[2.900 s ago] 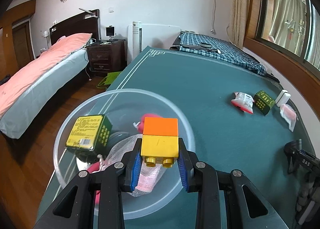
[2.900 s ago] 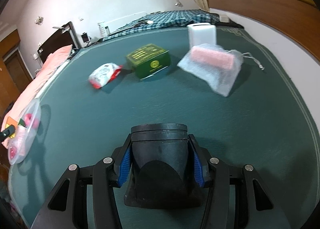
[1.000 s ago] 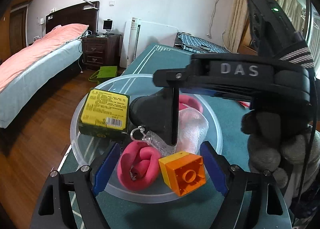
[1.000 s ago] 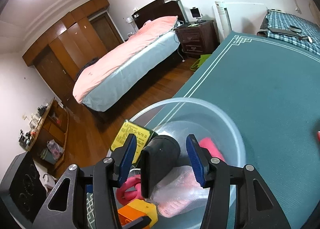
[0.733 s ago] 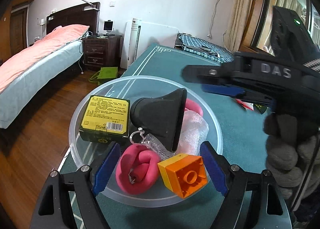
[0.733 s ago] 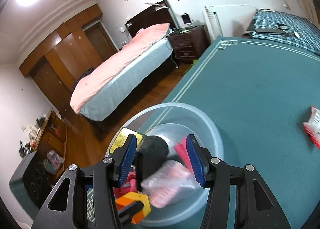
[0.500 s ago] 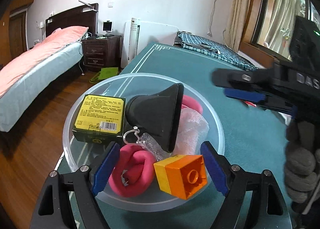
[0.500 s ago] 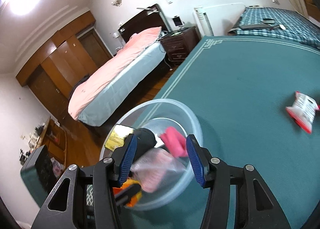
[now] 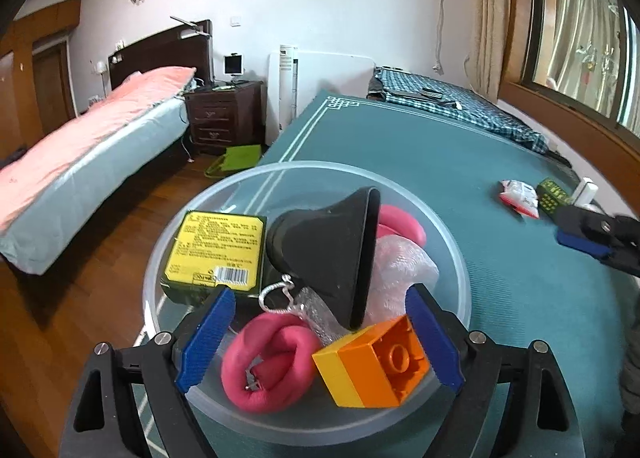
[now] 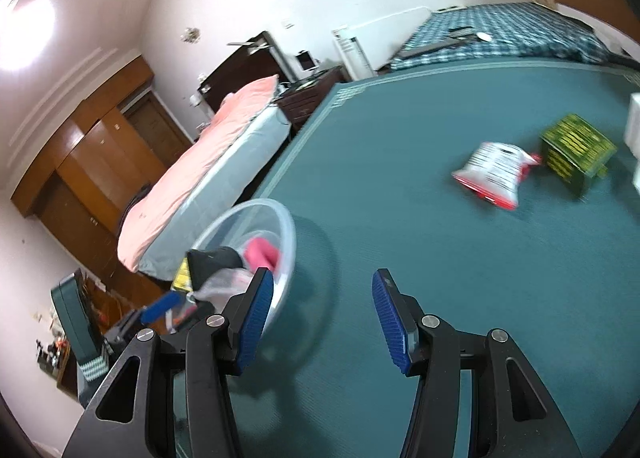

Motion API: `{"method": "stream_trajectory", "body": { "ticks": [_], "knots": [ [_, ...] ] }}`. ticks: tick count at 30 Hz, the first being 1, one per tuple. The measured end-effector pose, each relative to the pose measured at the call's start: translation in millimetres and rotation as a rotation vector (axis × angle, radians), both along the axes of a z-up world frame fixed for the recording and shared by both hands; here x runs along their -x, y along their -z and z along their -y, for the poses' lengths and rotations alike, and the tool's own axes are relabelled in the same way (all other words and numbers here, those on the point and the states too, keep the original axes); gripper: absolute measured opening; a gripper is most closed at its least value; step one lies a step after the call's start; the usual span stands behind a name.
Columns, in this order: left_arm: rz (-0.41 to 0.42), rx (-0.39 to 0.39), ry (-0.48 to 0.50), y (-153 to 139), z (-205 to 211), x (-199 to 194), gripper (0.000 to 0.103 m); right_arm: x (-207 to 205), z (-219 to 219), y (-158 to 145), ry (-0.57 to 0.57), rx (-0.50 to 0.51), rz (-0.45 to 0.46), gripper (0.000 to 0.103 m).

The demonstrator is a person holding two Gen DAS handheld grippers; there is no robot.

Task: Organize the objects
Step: 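Move the right tool to the mesh bag with pink roll and grasp it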

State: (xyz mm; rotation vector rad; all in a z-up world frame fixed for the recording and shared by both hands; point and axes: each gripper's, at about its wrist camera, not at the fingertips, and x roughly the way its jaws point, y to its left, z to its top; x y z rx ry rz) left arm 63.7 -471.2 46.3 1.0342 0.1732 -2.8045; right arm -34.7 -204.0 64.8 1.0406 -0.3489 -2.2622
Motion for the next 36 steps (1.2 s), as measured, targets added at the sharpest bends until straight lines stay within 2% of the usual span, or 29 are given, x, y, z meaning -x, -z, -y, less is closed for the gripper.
{"method": "stream_trajectory", "body": {
  "ticks": [6,13,17,26,36],
  "knots": [
    [0.042,0.044,0.002,6.3,-11.5,5.7,0.091,-1.4,-43.2,9.6,0.082,-0.006,0.017,0.054],
    [0.010,0.035,-0.025,-9.1,-18.5,5.1,0.091,10.1,-110.9,23.8,0.245,-0.034,0.050,0.055],
    [-0.016,0.035,-0.022,-20.3,-29.3,5.9,0.093,12.0,-144.6,26.1,0.335,-0.027,0.052,0.066],
    [-0.053,0.053,0.077,-41.4,-75.4,16.8,0.096,17.8,-189.6,26.5,0.477,-0.027,0.062,0.073],
    [-0.069,0.051,0.208,-49.7,-125.9,36.5,0.096,41.7,-218.1,24.9,0.595,-0.090,0.038,0.079]
  ]
}}
